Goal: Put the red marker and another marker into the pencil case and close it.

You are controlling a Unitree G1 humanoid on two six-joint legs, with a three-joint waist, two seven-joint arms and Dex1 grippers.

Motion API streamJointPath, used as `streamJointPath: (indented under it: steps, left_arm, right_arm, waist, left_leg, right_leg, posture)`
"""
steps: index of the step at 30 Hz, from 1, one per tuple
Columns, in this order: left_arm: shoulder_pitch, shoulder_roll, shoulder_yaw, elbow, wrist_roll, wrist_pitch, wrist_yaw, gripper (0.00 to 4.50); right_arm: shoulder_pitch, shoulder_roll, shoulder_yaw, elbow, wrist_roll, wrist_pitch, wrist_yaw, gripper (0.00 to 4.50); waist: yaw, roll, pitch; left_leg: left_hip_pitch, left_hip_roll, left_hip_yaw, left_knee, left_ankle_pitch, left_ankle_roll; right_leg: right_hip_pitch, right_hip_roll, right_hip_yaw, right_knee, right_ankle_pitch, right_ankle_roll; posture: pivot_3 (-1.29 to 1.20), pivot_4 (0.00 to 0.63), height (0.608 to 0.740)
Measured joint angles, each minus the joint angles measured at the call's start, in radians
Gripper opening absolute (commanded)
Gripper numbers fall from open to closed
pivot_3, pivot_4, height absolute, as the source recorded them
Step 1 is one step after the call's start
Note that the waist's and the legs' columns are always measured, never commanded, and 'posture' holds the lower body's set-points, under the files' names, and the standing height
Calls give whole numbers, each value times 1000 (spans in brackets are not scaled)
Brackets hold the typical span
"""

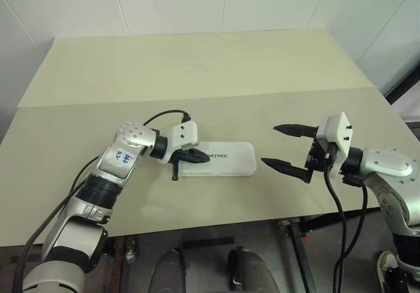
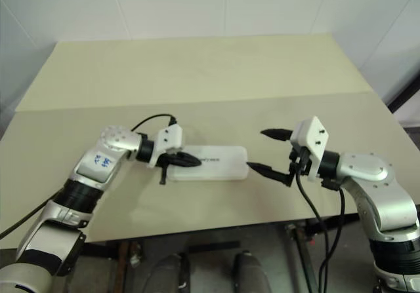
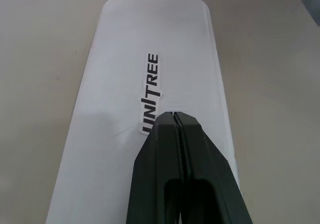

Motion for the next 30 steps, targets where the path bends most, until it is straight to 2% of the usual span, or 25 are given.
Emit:
streamJointPath:
  steps: [4,8,11,15,21,30]
  left_arm:
    - [15,-40,35,1,-44,2,7,37]
    - [32,-39,135,-42,-139,3,0,37]
    - [92,-16,227,-105,-211,6,0,938]
    - [205,39,329,-203,-297,35,2,2378]
    - [361,102,421,-329,-366,81,31,4406]
    - [408,125,485,-396,-414,90,82,4463]
  right_arm:
    - [0,11,3,0,-1,0,-2,4500]
    - [0,18,6,0,-3,-4,-1,4500]
    - [-2,19,8,10,-8,-19,1,4500]
    - [-5,21,11,48,-10,-29,7,4500]
    - [-18,28,14,96,-19,-63,18,4500]
    - [-79,51,25,158,-23,-103,46,4500]
  waist:
    - [0,0,0]
    - [-4,0,0]
    - [-6,0,0]
    - [-4,0,0]
    - [-3,0,0]
    - [-5,0,0]
  left_leg:
    - [-1,0,0,0,0,0]
    - [-2,0,0,0,0,0]
    - [-1,0,0,-1,0,0]
    - [-1,0,0,0,0,0]
    - [-1,0,0,0,0,0]
    - [-1,0,0,0,0,0]
  right_leg:
    - [0,0,0,0,0,0]
    - [-1,0,0,0,0,0]
    - [-2,1,0,1,0,0]
    - [-2,0,0,2,0,0]
    - [-1,-1,0,1,0,0]
    - [-2,-1,0,1,0,-1]
  posture:
    - [0,150,740]
    - [0,150,740]
    - [0,150,740]
    - [0,150,740]
    - [0,150,740]
    - [0,150,740]
